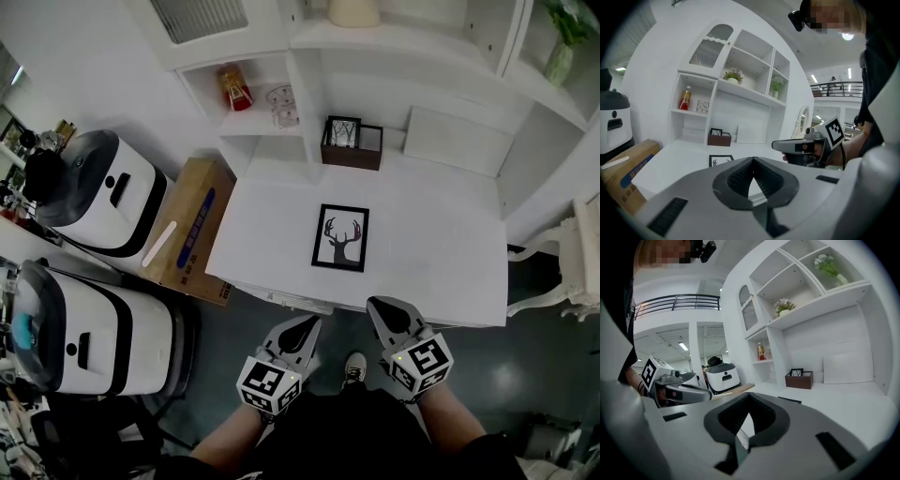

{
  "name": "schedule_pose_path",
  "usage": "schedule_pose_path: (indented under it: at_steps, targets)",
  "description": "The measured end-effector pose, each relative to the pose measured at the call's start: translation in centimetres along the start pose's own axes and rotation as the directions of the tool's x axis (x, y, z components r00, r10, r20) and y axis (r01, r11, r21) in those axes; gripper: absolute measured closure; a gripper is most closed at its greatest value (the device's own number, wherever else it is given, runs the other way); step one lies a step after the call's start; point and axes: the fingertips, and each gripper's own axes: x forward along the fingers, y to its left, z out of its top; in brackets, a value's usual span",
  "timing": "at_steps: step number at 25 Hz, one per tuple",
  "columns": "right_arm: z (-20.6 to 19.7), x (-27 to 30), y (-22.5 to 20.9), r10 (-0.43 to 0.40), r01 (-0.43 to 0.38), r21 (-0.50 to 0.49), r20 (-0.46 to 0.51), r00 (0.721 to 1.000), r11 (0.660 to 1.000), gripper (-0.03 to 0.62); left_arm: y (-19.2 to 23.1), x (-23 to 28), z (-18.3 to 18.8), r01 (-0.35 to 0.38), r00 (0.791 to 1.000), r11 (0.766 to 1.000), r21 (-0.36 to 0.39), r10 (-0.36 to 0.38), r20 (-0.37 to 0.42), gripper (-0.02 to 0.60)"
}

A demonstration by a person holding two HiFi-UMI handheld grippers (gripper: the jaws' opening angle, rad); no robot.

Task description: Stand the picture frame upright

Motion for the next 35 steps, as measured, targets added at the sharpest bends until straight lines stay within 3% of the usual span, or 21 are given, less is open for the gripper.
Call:
schedule_pose_path:
  at_steps: [10,18,26,35]
  targets:
    - [0.0,0.0,-2.1,0.039,-0.039,0.002,-0.011,0.999,0.999,0.592,-0.5,1.0,0.7,-0.067,0.998,0.998,-0.007,0.067,0.009,0.578]
    - [-0.3,0.9,-3.4,0.032,-0.032,0.005,-0.021,0.999,0.999,0.592,0.0,1.6,1.3,-0.078,0.997,0.997,-0.002,0.078,0.005,0.578]
    - [-0.4,2.7,-4.2,-0.033,0.032,-0.007,-0.024,0.999,0.999,0.592,2.9,2.4,1.7,-0.020,1.000,1.000,0.018,0.020,-0.007,0.578]
    - [0.0,5.7,-4.2,-0.164,0.164,0.005,-0.022,0.986,0.986,0.591,8.1,3.3,1.7,0.094,0.994,0.995,0.037,-0.092,-0.061,0.578]
